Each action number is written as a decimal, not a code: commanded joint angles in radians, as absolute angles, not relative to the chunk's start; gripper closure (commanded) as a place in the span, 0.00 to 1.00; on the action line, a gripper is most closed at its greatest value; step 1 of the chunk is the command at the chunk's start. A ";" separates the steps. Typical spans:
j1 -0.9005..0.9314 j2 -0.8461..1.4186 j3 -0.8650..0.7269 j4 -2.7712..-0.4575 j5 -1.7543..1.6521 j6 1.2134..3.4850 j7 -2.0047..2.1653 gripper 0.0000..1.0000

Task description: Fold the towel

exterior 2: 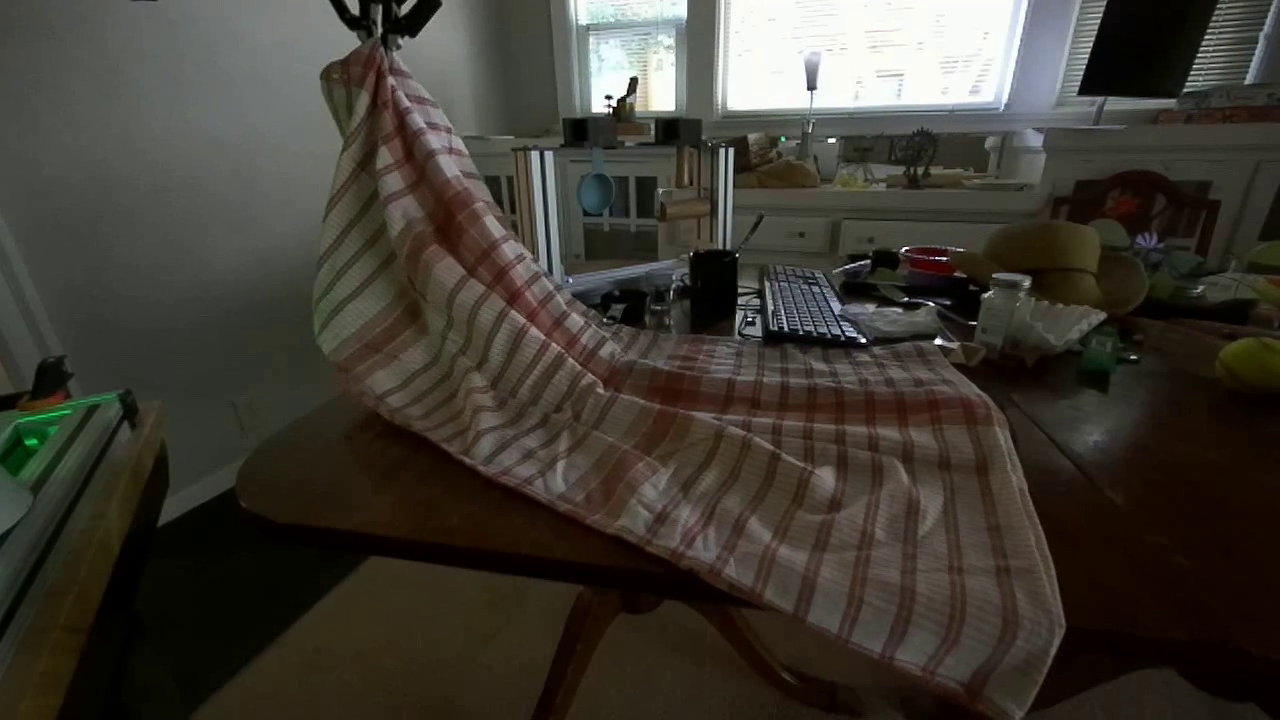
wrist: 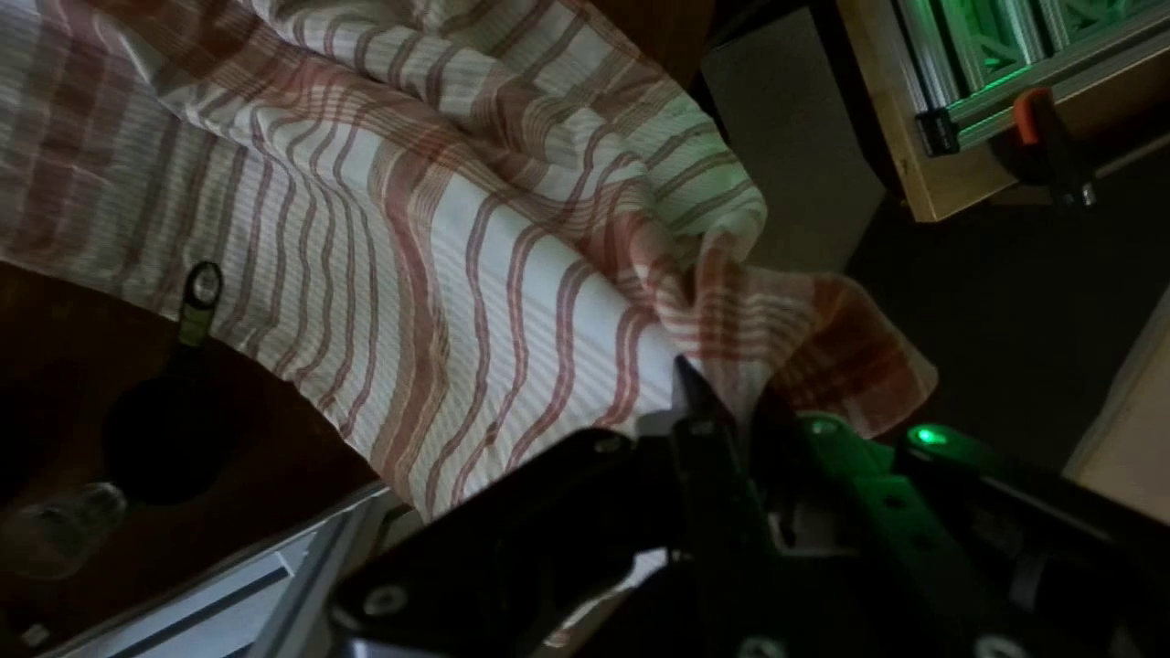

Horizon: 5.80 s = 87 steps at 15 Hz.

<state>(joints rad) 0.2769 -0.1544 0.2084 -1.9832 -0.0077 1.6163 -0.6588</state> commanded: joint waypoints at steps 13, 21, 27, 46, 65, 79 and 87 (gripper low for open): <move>0.041 -0.002 -0.014 -1.692 -0.238 1.599 -0.765 0.98; -0.057 0.243 -0.079 -1.604 -0.340 1.863 -0.483 0.98; -0.113 0.410 -0.133 -1.503 -0.355 1.956 -0.276 0.98; -0.160 0.671 -0.200 -1.284 -0.375 2.109 -0.138 0.98; -0.156 0.979 -0.281 -1.029 -0.345 2.280 0.010 0.45; -0.077 0.504 -0.157 -1.612 -0.355 2.132 -0.206 0.00; -0.093 0.349 -0.088 -1.824 -0.305 2.150 -0.256 0.00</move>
<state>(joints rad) -0.0793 0.4342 -0.1110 -1.7187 -0.3341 2.1447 -0.2301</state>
